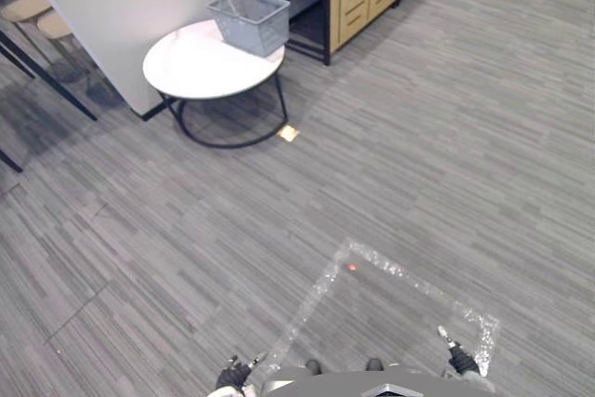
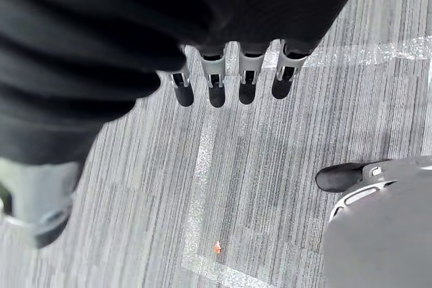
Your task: Pick vegetable in the basket
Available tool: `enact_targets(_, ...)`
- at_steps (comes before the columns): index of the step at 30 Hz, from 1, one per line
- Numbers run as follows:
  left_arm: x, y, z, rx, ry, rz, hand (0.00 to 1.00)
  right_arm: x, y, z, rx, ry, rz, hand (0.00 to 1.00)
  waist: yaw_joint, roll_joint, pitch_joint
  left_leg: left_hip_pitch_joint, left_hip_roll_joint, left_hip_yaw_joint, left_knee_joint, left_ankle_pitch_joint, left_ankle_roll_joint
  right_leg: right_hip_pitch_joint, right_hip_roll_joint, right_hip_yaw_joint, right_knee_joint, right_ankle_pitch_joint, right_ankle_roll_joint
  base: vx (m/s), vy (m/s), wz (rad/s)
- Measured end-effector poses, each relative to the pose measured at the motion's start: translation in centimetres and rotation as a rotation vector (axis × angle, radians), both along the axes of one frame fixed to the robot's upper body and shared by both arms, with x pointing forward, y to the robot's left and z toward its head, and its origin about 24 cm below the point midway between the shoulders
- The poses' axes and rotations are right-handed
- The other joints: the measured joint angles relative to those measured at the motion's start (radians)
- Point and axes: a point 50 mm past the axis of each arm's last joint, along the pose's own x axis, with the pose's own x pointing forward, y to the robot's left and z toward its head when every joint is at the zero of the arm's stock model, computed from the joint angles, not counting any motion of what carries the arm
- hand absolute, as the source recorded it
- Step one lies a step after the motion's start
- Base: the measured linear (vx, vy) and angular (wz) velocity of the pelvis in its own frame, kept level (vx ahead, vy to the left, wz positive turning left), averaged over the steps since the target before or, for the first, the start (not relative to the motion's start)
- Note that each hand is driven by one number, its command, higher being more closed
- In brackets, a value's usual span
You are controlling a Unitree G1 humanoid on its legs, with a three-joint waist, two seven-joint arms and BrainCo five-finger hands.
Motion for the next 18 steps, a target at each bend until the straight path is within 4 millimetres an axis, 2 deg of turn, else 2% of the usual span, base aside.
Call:
enact_targets(1,0.0,0.0,0.0,0.001,-0.001,-0.003,0.0,0.0,0.0,0.0,0.002,0.001,0.0,0.0,-0.001,0.0,0.001,0.0,0.0,0.001,0.0,0.0,0.0,0.0,0.0,0.001,0.0,0.0,0.0,0.0,0.0,0.0)
enact_targets(2,0.0,0.0,0.0,0.002,0.001,-0.006,0.0,-0.1,0.0,0.0,0.003,0.002,-0.002,0.0,-0.003,0.01,-0.006,0.002,0.0,0.002,0.0,0.0,0.0,0.001,0.0,0.002,0.0,0.0,0.0,0.0,0.0,0.0)
enact_targets(3,0.0,0.0,0.0,0.002,0.002,-0.005,0.0,-0.1,0.0,0.0,0.005,0.005,-0.006,0.0,-0.007,-0.002,0.001,0.001,0.0,0.002,0.0,0.0,-0.001,0.001,0.0,0.002,0.0,0.0,0.0,0.0,0.0,0.0)
enact_targets(4,0.0,0.0,0.0,0.004,0.003,-0.006,0.0,-0.1,0.0,0.0,0.007,0.007,-0.012,0.0,-0.009,0.007,-0.003,0.002,0.0,0.002,0.0,0.0,-0.001,0.001,0.0,0.002,0.0,0.0,0.0,-0.03,-0.018,0.0)
enact_targets(6,-0.1,0.1,0.0,0.008,0.006,-0.005,0.0,-0.4,-0.1,-0.1,0.016,0.013,-0.042,0.0,-0.013,0.0,0.002,0.002,0.0,0.003,0.0,-0.001,-0.001,0.001,0.0,0.002,0.0,0.0,0.0,-0.04,-0.02,0.0)
enact_targets(7,-0.1,0.1,0.0,0.008,0.006,-0.004,0.0,-0.5,-0.1,-0.1,0.016,0.016,-0.043,0.0,-0.013,0.009,-0.004,0.003,0.0,0.003,0.0,-0.001,-0.001,0.002,0.0,0.002,0.0,0.0,0.0,0.0,0.0,0.0)
enact_targets(11,-0.1,0.1,0.0,0.013,0.008,0.001,0.0,-1.1,-0.1,-0.3,0.02,0.045,-0.061,0.0,-0.014,-0.004,0.004,0.003,0.001,0.004,0.0,-0.001,-0.002,0.002,0.0,0.004,-0.001,0.0,0.0,-0.03,-0.017,0.0)
enact_targets(12,-0.1,0.1,0.0,0.013,0.007,0.003,0.0,-1.3,-0.2,-0.3,0.023,0.049,-0.078,0.0,-0.014,0.009,-0.004,0.003,0.001,0.004,0.0,-0.001,-0.002,0.002,0.0,0.004,-0.001,0.0,0.0,0.0,0.0,0.0)
enact_targets(13,-0.1,0.1,0.0,0.013,0.007,0.011,0.0,-1.5,-0.2,-0.3,0.027,0.056,-0.09,0.0,-0.014,-0.003,0.004,0.003,0.001,0.005,0.0,-0.002,-0.003,0.002,0.0,0.005,-0.001,0.0,0.0,0.0,0.0,0.0)
enact_targets(15,-0.1,0.1,0.0,0.013,0.007,0.018,0.0,-1.5,-0.2,-0.4,0.03,0.057,-0.094,0.0,-0.014,0.008,0.0,0.004,0.001,0.006,0.0,-0.002,-0.003,0.003,0.001,0.005,-0.002,0.0,0.0,0.0,0.0,0.0)
enact_targets(16,-0.2,0.1,0.0,0.013,0.006,0.022,0.0,-1.6,-0.2,-0.4,0.03,0.057,-0.095,0.0,-0.014,-0.006,0.008,0.004,0.002,0.006,0.0,-0.003,-0.004,0.003,0.001,0.006,-0.002,0.0,0.0,0.0,0.0,0.0)
enact_targets(17,-0.1,0.2,0.0,0.013,0.006,0.022,0.0,-1.5,-0.2,-0.4,0.031,0.057,-0.095,0.0,-0.014,0.006,0.003,0.005,0.002,0.006,0.0,-0.003,-0.005,0.005,0.001,0.006,-0.003,0.0,0.0,0.0,0.0,0.0)
enact_targets(18,-0.1,0.2,0.0,0.013,0.005,0.027,0.0,-1.5,-0.2,-0.4,0.031,0.057,-0.096,0.0,-0.014,-0.001,0.008,0.007,0.002,0.007,0.0,-0.004,-0.006,0.006,0.001,0.007,-0.003,0.0,0.0,0.0,0.0,0.0)
